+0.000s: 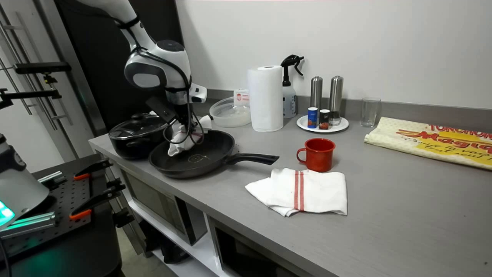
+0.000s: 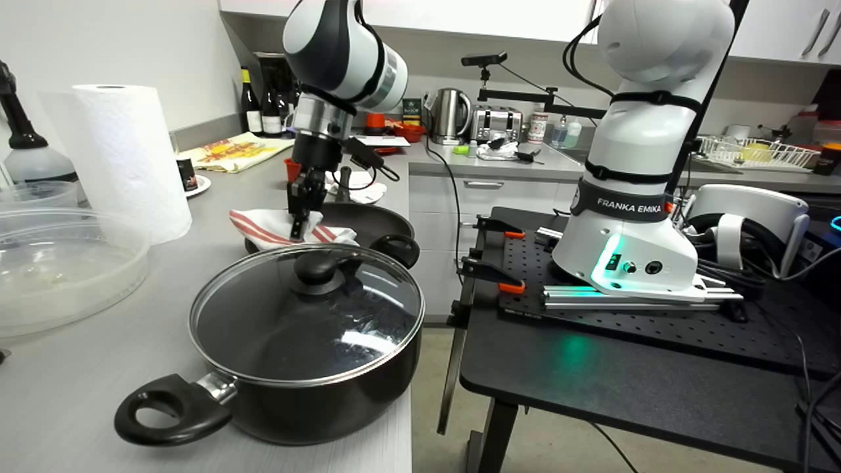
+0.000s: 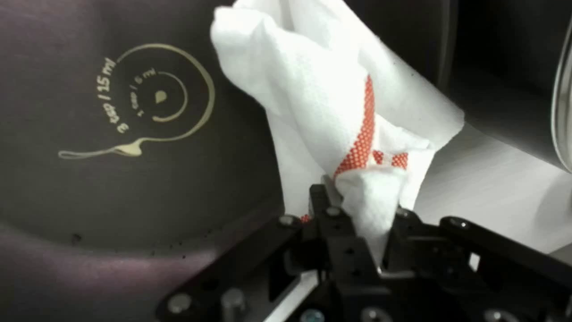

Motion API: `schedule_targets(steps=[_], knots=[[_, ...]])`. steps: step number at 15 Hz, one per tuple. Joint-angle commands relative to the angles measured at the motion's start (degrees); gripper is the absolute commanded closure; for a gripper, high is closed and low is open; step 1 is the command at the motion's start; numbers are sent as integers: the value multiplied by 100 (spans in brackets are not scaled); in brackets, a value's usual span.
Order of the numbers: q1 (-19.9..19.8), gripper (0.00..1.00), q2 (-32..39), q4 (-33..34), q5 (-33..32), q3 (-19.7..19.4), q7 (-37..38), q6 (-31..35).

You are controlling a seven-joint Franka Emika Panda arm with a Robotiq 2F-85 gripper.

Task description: Use the white and red towel on the left to wipe the black pan

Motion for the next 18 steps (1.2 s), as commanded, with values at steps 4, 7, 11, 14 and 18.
schedule_targets(steps=[4,7,11,14,18], knots=[[-1007,96,-657,-327,708,1026,-212,391],[-511,96,-1197,-342,484,367,721,496],[408,96,-1777,-375,-392,-1006,2206,394],[1177,96,-1949,-313,-1716,-2416,3414,150],[2275,96,-1520,702,-3389,-4036,4933,-871]])
